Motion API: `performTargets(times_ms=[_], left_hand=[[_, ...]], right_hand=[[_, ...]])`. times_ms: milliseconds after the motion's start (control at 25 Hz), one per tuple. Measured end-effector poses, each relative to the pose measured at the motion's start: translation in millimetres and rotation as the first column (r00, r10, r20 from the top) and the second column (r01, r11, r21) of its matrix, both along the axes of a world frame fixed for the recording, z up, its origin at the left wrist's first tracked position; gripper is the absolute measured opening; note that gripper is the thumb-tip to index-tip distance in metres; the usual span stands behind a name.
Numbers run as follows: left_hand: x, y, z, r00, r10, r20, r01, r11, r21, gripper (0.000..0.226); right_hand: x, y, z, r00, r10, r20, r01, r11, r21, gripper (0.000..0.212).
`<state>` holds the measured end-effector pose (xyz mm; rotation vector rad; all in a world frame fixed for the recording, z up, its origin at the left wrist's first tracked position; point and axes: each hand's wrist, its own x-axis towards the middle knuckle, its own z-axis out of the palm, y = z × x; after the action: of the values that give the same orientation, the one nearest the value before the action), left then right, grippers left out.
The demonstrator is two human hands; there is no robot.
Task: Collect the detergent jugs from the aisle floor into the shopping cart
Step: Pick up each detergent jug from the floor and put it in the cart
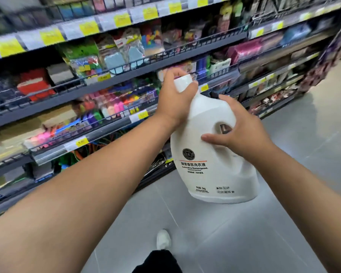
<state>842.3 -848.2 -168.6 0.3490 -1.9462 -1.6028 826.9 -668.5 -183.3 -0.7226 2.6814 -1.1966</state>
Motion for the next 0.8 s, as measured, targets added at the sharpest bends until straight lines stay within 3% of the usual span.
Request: performTargets(times_ms=[240,520,800], left_hand=[[-132.3,34.3,2.5,0.974,-0.201,-0.102,0.204,0.979,0.016,0.022],[-295.0,107.2,6.6,0.873,-0.474,-0.12,0.469,0.881,-0.065,0.025],[-450.2,225.2,2.5,0.804,-0.579,-0.135,0.57,0.816,-0.098,0.025]], right_hand=[[-88.8,31.2,14.1,0.977,-0.205,-0.064,0.207,0.978,0.022,0.1],[-196.8,91.3,11.7,0.876,-0.477,-0.079,0.476,0.879,-0.028,0.099],[-336.2,200.9,4.7,0.81,-0.575,-0.115,0.578,0.816,-0.012,0.096]])
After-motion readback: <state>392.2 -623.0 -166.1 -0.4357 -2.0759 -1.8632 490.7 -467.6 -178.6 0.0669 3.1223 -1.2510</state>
